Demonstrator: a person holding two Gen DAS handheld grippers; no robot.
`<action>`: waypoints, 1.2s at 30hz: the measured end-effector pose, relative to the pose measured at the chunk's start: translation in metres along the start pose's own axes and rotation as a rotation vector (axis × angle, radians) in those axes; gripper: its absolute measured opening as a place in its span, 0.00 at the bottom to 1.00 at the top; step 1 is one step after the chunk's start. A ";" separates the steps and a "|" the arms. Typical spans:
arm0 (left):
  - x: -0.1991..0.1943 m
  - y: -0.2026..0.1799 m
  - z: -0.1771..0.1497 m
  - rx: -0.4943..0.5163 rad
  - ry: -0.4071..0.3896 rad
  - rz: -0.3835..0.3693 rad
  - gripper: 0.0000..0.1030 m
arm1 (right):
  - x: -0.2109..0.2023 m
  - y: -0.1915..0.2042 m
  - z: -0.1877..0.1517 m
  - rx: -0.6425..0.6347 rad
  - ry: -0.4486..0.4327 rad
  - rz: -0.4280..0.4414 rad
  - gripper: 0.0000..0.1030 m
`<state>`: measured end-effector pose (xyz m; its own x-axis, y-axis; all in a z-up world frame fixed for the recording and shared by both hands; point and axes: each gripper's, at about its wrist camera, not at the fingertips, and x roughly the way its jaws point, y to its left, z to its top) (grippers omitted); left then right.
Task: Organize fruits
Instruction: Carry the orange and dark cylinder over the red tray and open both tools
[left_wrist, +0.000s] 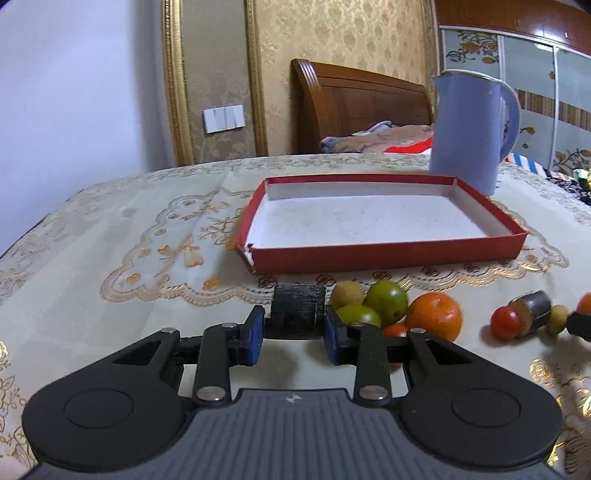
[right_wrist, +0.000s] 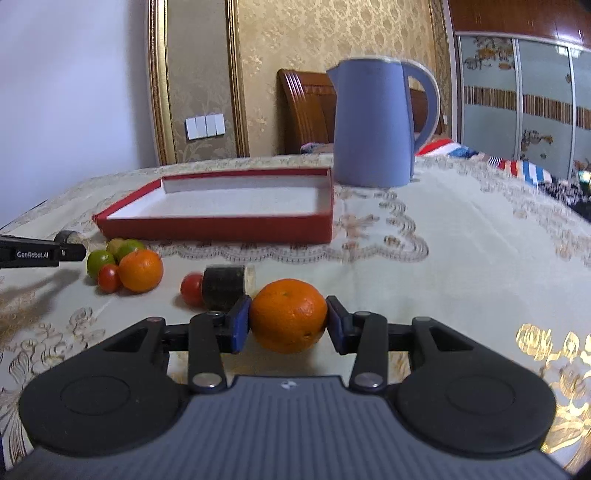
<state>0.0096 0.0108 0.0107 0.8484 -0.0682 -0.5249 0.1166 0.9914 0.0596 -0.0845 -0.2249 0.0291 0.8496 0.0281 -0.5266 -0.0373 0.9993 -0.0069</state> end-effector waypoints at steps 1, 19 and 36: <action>0.001 0.000 0.002 -0.004 0.000 -0.003 0.31 | 0.000 0.001 0.005 -0.004 -0.009 -0.001 0.39; 0.074 -0.016 0.062 -0.026 0.017 0.027 0.31 | 0.103 0.023 0.089 -0.075 -0.015 -0.053 0.39; 0.143 -0.019 0.076 -0.041 0.119 0.073 0.31 | 0.180 0.022 0.099 -0.034 0.138 -0.058 0.39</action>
<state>0.1686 -0.0267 -0.0008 0.7863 0.0157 -0.6176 0.0337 0.9971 0.0683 0.1198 -0.1955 0.0183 0.7706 -0.0358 -0.6363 -0.0099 0.9976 -0.0680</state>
